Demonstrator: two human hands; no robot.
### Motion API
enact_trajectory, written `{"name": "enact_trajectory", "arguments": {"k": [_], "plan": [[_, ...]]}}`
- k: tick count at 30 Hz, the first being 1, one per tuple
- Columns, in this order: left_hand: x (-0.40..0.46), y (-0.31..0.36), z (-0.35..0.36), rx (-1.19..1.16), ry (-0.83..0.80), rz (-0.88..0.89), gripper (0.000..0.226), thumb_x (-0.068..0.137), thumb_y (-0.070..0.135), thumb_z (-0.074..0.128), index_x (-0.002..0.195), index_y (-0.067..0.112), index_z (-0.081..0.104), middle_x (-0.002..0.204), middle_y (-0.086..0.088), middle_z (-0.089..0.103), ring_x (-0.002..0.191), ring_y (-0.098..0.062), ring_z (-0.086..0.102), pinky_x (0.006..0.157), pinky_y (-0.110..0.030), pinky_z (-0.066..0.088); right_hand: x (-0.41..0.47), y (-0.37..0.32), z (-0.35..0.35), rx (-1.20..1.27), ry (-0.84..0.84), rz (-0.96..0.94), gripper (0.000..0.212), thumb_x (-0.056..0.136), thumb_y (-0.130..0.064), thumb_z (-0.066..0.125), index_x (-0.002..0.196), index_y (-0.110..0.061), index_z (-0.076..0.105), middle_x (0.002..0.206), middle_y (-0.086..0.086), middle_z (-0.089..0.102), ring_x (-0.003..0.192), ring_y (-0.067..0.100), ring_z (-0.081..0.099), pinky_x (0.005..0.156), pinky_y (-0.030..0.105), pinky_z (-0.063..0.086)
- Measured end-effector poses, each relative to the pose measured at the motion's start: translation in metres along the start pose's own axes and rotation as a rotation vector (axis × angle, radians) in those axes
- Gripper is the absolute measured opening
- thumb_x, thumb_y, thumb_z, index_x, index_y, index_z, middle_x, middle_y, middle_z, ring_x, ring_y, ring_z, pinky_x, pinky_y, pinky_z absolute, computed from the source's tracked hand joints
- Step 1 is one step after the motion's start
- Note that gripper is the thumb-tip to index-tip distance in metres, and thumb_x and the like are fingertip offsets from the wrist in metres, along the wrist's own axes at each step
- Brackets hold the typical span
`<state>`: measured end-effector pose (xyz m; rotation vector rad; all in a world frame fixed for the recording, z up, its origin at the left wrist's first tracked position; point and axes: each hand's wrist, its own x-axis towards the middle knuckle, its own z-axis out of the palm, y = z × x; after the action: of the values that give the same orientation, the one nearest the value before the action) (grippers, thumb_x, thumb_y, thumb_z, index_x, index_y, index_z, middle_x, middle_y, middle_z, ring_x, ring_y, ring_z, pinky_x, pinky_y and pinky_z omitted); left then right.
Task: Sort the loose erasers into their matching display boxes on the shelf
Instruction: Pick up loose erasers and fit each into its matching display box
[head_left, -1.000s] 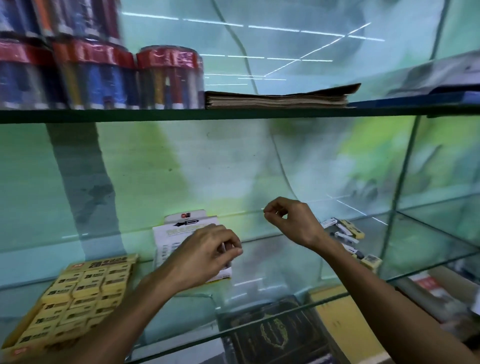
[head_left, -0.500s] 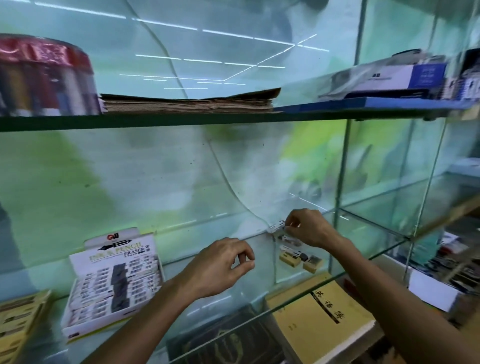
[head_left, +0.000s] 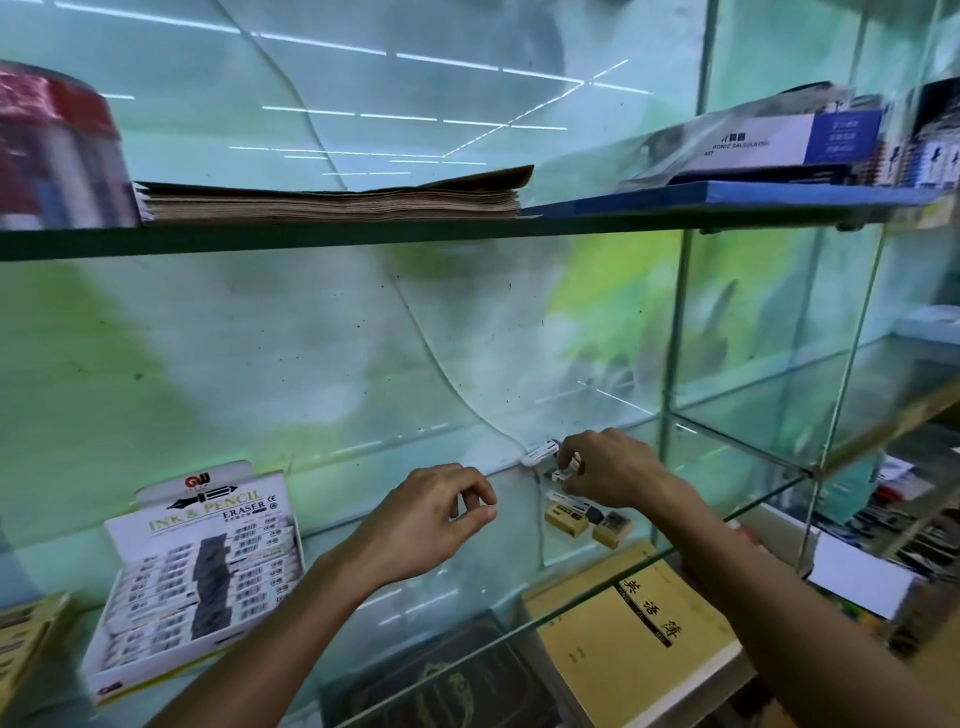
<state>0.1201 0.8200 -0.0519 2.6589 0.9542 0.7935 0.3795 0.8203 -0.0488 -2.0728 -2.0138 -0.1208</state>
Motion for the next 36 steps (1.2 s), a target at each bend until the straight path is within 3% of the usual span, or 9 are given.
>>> {"name": "enact_trajectory", "arguments": {"k": [3,8,13,19,22,25,32,36], "plan": [[-0.003,0.0,-0.006,-0.028,0.022,-0.028,0.009,0.092,0.036,0.063,0.098,0.03,0.067,0.087,0.015,0.064,0.08,-0.007,0.059,0.072,-0.023,0.049,-0.003,-0.001,0.0,0.152,0.02,-0.034,0.027,0.083,-0.035,0.065,0.11,-0.033,0.061,0.101,-0.007,0.068,0.091,0.015,0.061,0.074,0.033,0.053],[-0.01,-0.006,-0.016,-0.082,0.082,-0.072,0.004,0.091,0.03,0.066,0.094,0.029,0.068,0.087,0.013,0.067,0.08,-0.007,0.06,0.068,-0.011,0.043,-0.011,-0.018,-0.005,0.442,0.265,-0.178,0.026,0.092,-0.029,0.065,0.116,-0.021,0.06,0.099,-0.009,0.063,0.086,0.011,0.061,0.071,0.023,0.047],[-0.019,-0.009,-0.027,-0.224,0.194,-0.198,0.01,0.089,0.031,0.068,0.098,0.029,0.066,0.082,0.01,0.066,0.074,-0.007,0.06,0.067,-0.015,0.045,-0.018,-0.047,-0.006,0.565,0.275,-0.281,0.027,0.091,-0.027,0.066,0.116,-0.026,0.058,0.102,-0.013,0.064,0.085,0.004,0.064,0.074,0.026,0.052],[-0.035,-0.011,-0.049,-0.354,0.253,-0.317,0.016,0.091,0.038,0.065,0.106,0.034,0.061,0.09,0.007,0.069,0.076,-0.012,0.067,0.069,-0.025,0.051,-0.026,-0.098,-0.001,0.534,0.357,-0.525,0.031,0.091,-0.029,0.068,0.119,-0.021,0.057,0.101,-0.009,0.064,0.086,0.006,0.058,0.075,0.015,0.046],[-0.05,-0.015,-0.059,-0.39,0.292,-0.323,0.009,0.091,0.031,0.067,0.099,0.03,0.065,0.089,0.005,0.07,0.075,-0.013,0.067,0.065,-0.02,0.049,-0.027,-0.124,0.001,0.535,0.403,-0.641,0.027,0.092,-0.028,0.067,0.115,-0.019,0.058,0.101,-0.008,0.061,0.083,0.005,0.056,0.074,0.015,0.046],[-0.068,-0.021,-0.073,-0.419,0.346,-0.347,0.006,0.09,0.024,0.069,0.094,0.027,0.067,0.086,0.004,0.07,0.075,-0.015,0.067,0.068,-0.024,0.052,-0.028,-0.148,0.002,0.551,0.427,-0.728,0.021,0.093,-0.024,0.065,0.111,-0.016,0.059,0.102,-0.007,0.058,0.08,0.003,0.053,0.074,0.013,0.043],[-0.11,-0.035,-0.106,-0.571,0.463,-0.457,0.005,0.089,0.017,0.069,0.094,0.015,0.07,0.085,-0.004,0.073,0.073,-0.011,0.067,0.065,-0.02,0.051,-0.025,-0.199,0.006,0.458,0.57,-0.893,0.02,0.093,-0.018,0.067,0.109,-0.009,0.062,0.11,0.004,0.057,0.1,0.017,0.057,0.084,0.025,0.048],[-0.131,-0.043,-0.119,-0.657,0.488,-0.516,0.009,0.09,0.016,0.068,0.094,0.007,0.069,0.075,-0.007,0.07,0.063,-0.017,0.06,0.061,-0.028,0.047,-0.026,-0.232,0.01,0.37,0.737,-0.936,0.012,0.092,-0.016,0.066,0.098,-0.005,0.066,0.1,0.008,0.062,0.091,0.028,0.06,0.075,0.035,0.051]]}}
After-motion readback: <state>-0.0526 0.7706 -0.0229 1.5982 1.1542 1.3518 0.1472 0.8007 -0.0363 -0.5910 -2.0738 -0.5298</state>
